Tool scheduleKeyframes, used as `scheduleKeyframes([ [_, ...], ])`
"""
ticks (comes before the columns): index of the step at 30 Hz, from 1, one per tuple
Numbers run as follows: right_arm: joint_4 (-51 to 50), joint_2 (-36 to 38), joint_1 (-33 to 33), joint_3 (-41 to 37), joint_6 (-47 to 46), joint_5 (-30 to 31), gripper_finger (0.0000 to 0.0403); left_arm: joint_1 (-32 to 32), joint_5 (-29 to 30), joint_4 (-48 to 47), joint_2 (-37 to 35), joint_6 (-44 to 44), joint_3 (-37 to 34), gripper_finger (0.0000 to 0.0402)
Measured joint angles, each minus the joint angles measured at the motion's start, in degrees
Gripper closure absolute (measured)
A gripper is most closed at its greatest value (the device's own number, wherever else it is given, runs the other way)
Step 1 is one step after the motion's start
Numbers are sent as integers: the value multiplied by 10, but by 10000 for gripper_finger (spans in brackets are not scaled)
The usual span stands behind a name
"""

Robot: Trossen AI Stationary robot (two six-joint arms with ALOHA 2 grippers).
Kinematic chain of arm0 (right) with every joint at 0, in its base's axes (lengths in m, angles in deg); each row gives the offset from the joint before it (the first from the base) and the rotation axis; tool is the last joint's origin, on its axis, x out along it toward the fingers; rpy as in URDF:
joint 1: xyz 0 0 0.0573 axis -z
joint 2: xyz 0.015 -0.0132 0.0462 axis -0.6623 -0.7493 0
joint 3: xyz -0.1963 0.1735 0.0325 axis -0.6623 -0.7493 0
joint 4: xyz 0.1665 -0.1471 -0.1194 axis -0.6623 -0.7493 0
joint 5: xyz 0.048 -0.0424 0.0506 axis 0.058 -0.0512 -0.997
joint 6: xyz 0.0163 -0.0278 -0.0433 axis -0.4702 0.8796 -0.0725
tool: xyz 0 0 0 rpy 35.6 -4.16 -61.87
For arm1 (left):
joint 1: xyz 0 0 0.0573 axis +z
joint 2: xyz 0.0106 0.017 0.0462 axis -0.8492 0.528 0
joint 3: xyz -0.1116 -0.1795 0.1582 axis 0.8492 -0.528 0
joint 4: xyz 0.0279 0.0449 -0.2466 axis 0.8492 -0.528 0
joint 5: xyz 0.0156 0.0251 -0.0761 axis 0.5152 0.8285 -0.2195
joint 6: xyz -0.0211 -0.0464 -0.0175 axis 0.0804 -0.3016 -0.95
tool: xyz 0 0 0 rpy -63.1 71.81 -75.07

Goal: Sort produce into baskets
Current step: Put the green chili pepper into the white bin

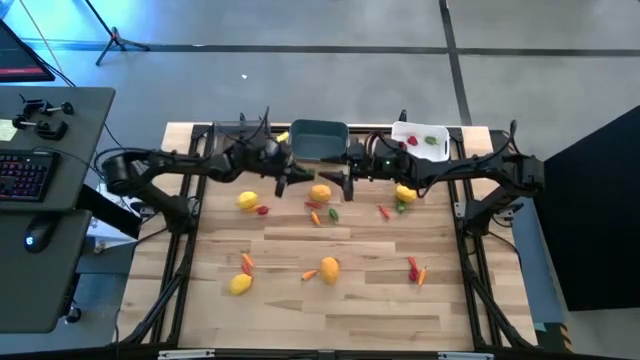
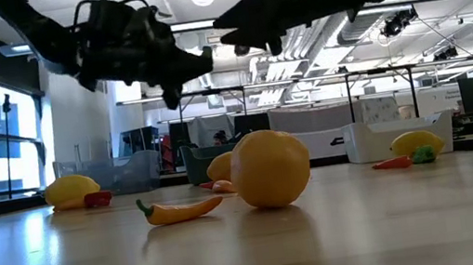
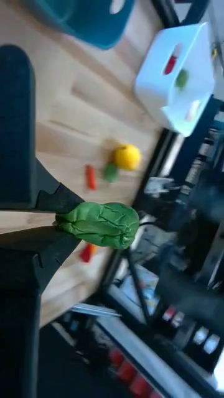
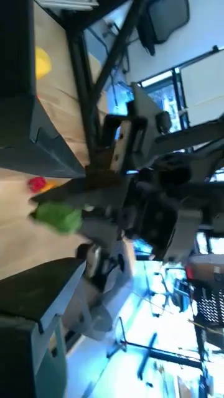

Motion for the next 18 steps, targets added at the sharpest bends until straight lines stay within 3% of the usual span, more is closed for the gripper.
scheduleKeyframes([
  [8, -5, 0, 0, 9, 0, 26, 190, 4, -40, 25, 41, 17, 43, 393],
  [18, -6, 0, 1, 9, -4, 25, 209, -7, -40, 25, 41, 24, 77, 392],
])
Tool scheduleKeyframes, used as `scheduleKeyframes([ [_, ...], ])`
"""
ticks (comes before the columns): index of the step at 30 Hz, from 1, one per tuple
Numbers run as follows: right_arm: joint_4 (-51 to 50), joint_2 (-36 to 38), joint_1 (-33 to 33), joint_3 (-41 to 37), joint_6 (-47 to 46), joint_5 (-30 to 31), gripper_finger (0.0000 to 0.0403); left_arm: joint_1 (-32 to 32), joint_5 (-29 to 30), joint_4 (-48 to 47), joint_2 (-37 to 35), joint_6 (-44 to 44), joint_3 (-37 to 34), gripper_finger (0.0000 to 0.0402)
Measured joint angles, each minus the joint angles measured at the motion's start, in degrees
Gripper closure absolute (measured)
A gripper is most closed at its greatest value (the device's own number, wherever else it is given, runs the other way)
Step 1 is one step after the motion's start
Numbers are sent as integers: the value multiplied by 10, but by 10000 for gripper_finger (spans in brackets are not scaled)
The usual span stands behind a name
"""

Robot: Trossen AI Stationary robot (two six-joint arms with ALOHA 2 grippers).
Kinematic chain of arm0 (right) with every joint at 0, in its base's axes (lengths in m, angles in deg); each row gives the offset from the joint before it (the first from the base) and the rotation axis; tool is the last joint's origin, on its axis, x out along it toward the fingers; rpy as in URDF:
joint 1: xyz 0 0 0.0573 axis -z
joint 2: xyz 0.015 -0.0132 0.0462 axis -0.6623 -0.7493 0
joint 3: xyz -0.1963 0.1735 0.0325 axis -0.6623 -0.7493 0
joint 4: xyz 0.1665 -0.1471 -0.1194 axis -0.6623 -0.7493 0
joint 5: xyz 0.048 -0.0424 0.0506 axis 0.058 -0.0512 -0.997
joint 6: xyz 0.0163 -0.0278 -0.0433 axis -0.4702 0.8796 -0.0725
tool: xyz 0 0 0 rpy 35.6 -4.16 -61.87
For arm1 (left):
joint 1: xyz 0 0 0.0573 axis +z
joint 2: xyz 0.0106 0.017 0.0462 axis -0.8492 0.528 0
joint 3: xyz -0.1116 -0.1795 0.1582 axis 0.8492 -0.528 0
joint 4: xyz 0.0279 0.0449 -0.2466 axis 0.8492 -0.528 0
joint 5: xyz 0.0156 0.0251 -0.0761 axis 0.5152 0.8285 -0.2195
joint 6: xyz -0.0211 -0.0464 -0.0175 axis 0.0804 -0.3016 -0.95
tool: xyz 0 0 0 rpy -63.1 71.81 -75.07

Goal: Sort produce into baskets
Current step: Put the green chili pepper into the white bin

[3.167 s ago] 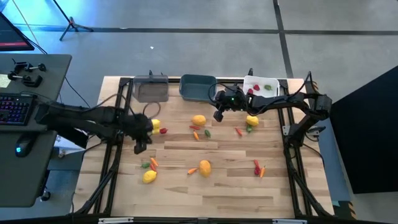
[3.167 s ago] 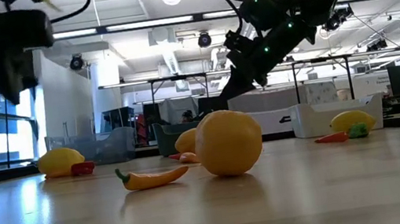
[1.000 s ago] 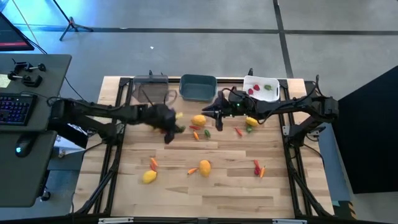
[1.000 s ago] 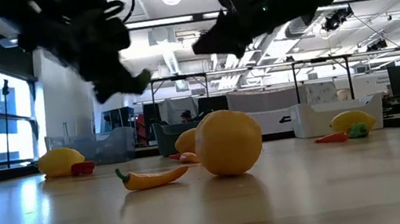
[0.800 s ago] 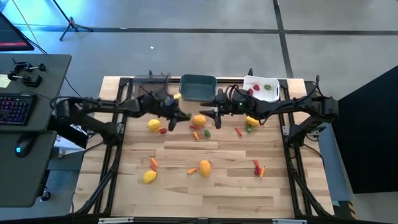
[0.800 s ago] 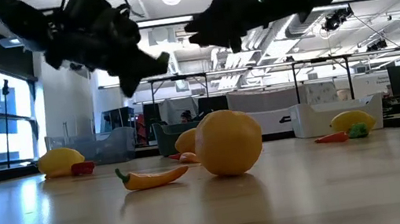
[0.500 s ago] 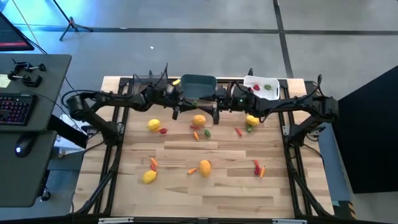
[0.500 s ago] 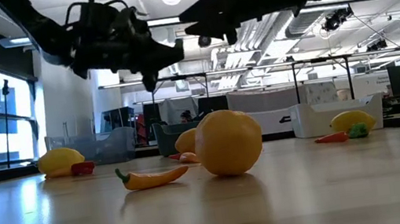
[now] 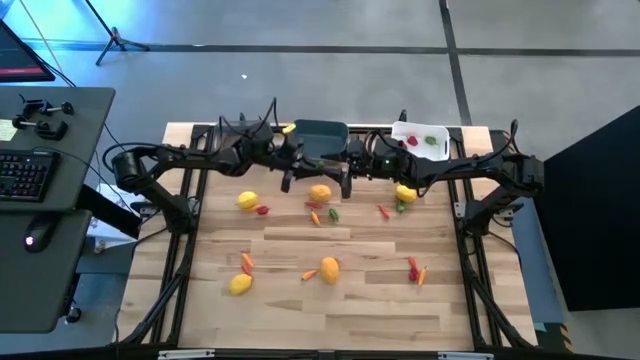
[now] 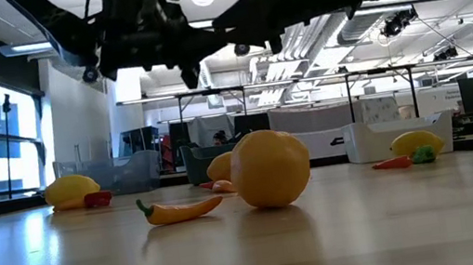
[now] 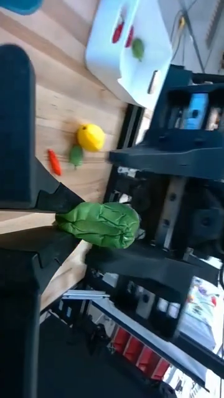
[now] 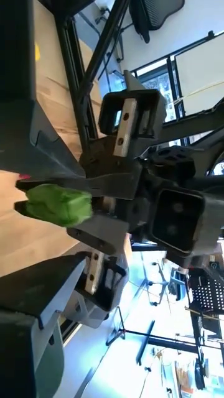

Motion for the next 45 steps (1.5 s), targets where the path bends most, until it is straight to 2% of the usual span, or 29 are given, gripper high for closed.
scheduleKeyframes([
  [4, 10, 0, 0, 1, 10, -2, 248, -1, 1, -1, 0, -5, 13, 392],
  [10, 19, 0, 0, 1, 20, -2, 333, -1, 4, 0, 1, -5, 13, 392],
  [14, 19, -1, 2, 0, 35, 2, 385, -6, 50, -26, -1, 26, 14, 392],
  [19, 18, -2, 18, -1, 42, 26, 389, -7, 100, -47, -1, 71, 15, 374],
  [24, 33, 6, 48, 1, 32, 37, 386, -7, 103, -79, 3, 97, 12, 329],
  [28, 8, 19, 71, 0, 34, 32, 385, -7, 103, -95, 0, 127, 14, 295],
  [30, -35, 42, 90, 0, 35, 42, 385, -6, 105, -108, 2, 146, 13, 286],
  [38, -344, 131, 176, 1, -8, 196, 385, -5, 105, -130, 1, 185, 13, 291],
  [42, -489, 138, 231, 0, -62, 234, 385, -5, 105, -127, 1, 185, 13, 305],
  [45, -557, 124, 274, 0, -105, 248, 385, -5, 106, -91, 0, 185, -10, 322],
])
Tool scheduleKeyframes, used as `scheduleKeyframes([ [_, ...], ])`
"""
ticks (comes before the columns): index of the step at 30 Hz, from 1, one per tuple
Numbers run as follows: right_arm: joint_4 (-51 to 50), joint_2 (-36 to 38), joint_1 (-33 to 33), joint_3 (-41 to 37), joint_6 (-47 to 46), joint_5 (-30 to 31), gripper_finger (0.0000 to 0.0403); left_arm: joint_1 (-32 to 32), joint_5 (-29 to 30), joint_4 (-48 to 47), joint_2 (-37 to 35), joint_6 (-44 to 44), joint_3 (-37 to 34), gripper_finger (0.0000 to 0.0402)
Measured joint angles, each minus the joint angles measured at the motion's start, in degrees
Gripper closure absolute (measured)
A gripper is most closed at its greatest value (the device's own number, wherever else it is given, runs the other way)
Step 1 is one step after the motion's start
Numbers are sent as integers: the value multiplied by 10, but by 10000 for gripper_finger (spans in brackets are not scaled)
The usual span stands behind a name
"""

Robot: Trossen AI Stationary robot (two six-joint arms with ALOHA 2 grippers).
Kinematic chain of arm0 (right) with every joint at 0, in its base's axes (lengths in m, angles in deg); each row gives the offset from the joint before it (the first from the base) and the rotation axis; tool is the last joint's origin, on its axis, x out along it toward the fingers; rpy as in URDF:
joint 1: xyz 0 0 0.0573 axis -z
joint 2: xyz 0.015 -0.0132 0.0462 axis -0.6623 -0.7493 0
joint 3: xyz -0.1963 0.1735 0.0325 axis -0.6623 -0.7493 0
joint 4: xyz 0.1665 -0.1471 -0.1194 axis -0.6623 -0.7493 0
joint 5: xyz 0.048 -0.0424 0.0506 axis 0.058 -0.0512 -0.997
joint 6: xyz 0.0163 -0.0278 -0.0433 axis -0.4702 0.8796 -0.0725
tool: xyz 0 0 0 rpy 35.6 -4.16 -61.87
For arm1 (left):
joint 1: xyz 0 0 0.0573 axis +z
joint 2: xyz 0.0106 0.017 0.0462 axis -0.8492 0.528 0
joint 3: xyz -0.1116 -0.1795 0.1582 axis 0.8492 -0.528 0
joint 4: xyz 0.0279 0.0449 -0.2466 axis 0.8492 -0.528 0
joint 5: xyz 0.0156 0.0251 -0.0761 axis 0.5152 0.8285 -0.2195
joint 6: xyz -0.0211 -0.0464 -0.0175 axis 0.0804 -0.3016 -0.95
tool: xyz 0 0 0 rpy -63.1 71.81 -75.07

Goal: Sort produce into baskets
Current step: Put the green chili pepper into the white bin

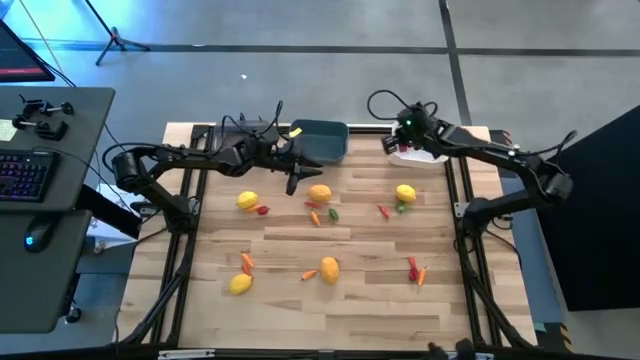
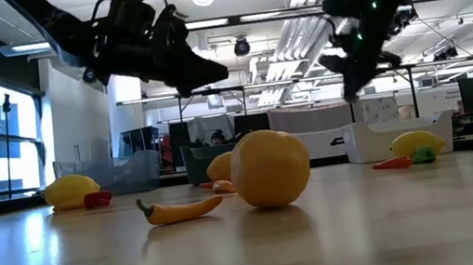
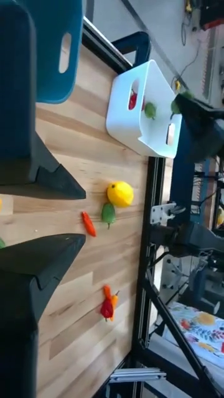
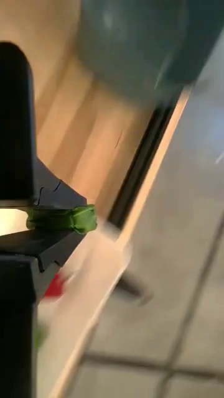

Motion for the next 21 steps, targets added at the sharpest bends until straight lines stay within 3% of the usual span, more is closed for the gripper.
scheduleKeyframes([
  [8, -37, -84, 89, -1, -42, 1, 385, 31, 2, 119, 0, -44, -82, 396],
  [14, 27, -153, 121, -1, -27, 0, 385, 42, 18, 125, 0, -54, -94, 397],
  [21, 70, -199, 135, 1, -32, -52, 362, 42, 26, 126, 0, -52, -94, 401],
])
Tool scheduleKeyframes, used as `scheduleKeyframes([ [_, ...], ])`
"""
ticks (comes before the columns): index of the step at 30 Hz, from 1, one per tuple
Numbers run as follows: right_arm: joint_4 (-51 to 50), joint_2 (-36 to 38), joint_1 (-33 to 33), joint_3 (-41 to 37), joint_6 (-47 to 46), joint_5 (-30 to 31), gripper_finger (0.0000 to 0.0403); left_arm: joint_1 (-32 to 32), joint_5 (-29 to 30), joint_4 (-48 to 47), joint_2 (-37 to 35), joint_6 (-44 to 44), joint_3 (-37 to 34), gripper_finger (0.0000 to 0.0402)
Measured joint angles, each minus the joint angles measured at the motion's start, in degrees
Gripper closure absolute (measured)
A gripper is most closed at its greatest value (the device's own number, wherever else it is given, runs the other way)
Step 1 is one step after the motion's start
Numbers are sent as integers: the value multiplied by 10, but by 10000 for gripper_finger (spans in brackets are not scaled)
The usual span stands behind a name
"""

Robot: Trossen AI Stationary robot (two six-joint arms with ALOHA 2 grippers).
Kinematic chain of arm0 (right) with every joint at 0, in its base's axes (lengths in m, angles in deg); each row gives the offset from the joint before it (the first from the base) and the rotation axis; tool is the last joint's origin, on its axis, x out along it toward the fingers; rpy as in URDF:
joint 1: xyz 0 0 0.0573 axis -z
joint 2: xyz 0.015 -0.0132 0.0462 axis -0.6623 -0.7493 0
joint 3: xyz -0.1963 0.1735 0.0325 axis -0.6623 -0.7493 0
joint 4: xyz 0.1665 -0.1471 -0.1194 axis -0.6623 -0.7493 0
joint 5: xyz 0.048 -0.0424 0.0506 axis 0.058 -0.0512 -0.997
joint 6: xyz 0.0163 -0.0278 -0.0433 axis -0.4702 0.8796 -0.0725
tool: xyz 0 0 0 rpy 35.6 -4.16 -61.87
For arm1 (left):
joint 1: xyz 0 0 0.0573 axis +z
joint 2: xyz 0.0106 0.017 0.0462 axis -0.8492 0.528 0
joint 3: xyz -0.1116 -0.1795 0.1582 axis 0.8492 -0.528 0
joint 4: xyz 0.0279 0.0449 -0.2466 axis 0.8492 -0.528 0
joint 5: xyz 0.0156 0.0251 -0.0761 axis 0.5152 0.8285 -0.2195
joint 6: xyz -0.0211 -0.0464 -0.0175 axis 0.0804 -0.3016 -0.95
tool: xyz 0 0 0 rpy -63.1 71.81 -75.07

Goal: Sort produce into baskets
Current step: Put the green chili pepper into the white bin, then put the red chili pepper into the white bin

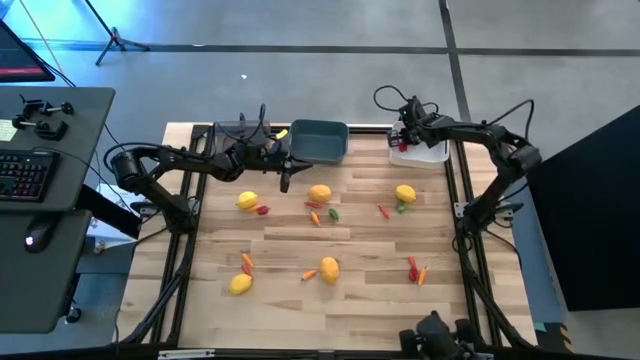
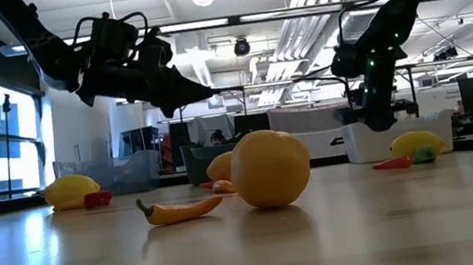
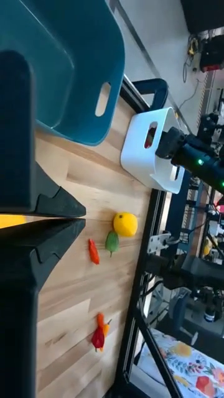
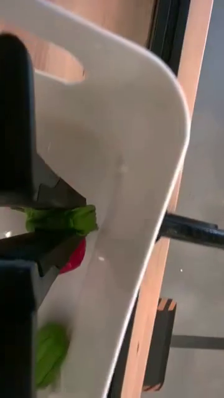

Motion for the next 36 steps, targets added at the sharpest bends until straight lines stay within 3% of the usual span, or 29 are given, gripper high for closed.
scheduleKeyframes([
  [10, -5, 42, -10, -2, 19, 28, 216, 0, 0, -1, 0, -5, 0, 401],
  [13, -25, 82, -18, -2, 23, 25, 195, 0, 0, -1, 0, -5, 0, 401],
  [18, -98, 166, -67, -2, 10, 10, 192, 0, 0, -4, 0, -5, 0, 401],
  [25, -258, 232, -214, -2, -131, -17, 192, 0, 0, -8, 0, 7, 0, 401],
  [30, -353, 234, -346, -2, -293, -42, 192, 0, 1, -9, 0, 15, 0, 401],
  [36, -389, 234, -514, -2, -507, -115, 192, 0, 1, -11, 0, 25, 0, 401],
])
